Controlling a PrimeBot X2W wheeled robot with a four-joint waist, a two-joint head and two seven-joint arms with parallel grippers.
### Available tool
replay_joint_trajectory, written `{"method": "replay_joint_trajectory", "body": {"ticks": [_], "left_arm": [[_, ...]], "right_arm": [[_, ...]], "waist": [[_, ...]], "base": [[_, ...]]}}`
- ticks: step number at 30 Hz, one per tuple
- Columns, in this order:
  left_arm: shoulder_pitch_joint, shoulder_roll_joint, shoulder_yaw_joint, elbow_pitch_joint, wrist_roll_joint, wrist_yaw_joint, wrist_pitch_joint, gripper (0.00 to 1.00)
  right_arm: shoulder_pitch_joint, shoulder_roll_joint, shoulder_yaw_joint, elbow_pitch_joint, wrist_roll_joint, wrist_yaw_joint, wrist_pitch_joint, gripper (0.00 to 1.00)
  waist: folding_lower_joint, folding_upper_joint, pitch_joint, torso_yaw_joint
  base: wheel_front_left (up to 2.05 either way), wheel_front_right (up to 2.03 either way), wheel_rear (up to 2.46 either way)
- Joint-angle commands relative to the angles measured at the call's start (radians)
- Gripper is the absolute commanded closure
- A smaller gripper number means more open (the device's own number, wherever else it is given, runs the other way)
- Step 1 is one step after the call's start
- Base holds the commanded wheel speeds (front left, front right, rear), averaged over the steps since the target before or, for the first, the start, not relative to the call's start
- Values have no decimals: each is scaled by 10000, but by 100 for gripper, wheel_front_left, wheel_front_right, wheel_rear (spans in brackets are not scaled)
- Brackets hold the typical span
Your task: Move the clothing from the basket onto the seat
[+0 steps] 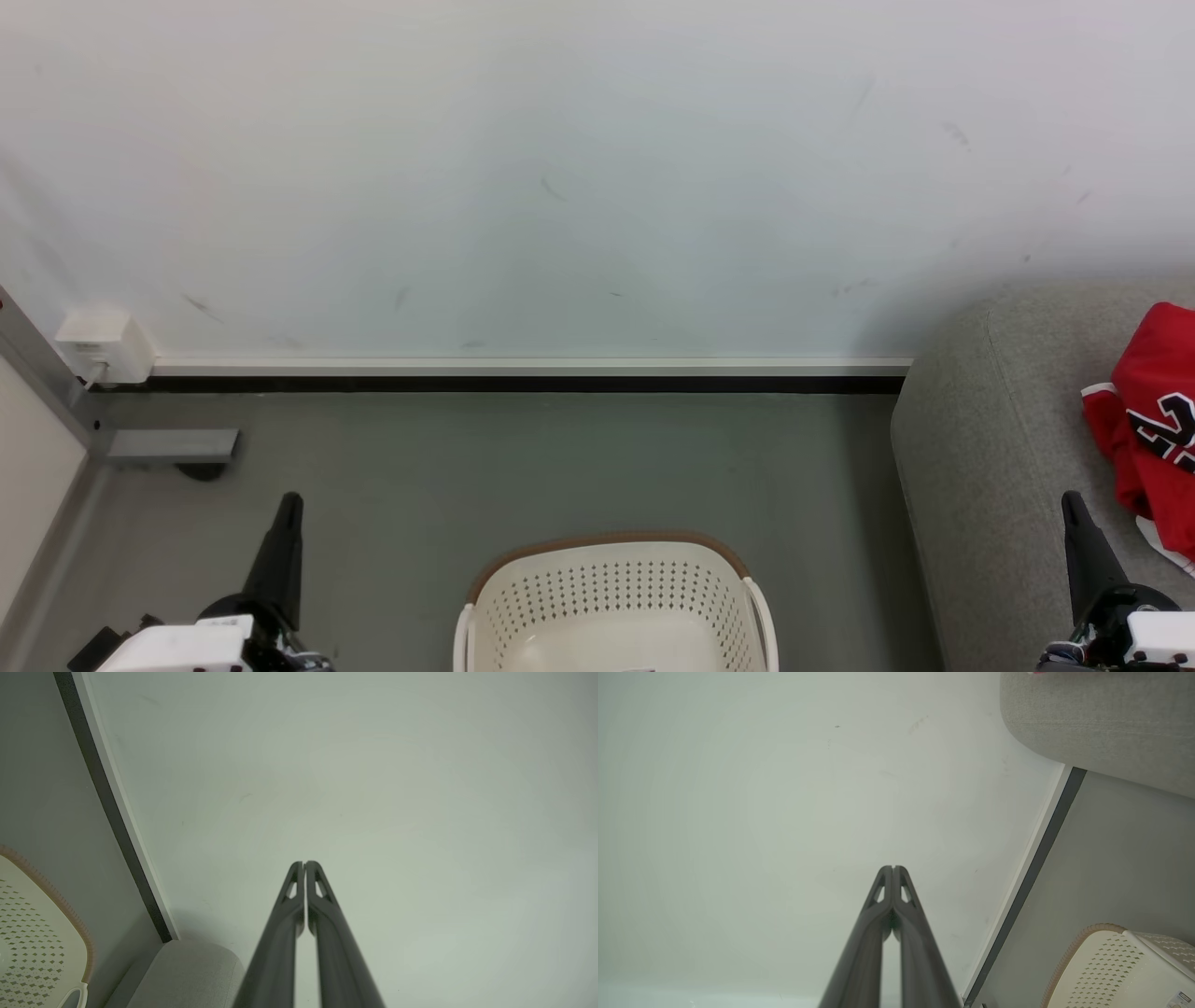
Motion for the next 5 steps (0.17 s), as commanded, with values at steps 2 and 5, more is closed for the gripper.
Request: {"method": "replay_joint_trajectory", "body": {"ticks": [2,5], "left_arm": [[-62,64,9,-25,-111,-55,59,100],[-62,64,9,-25,-111,-55,59,100]], "right_arm": [[-74,2,-25,20,-34,4,18,100],[-74,4,-28,20,-36,4,20,100]], "waist": [[0,0,0,0],[0,0,0,0]], "base": [[0,0,0],[0,0,0]]}}
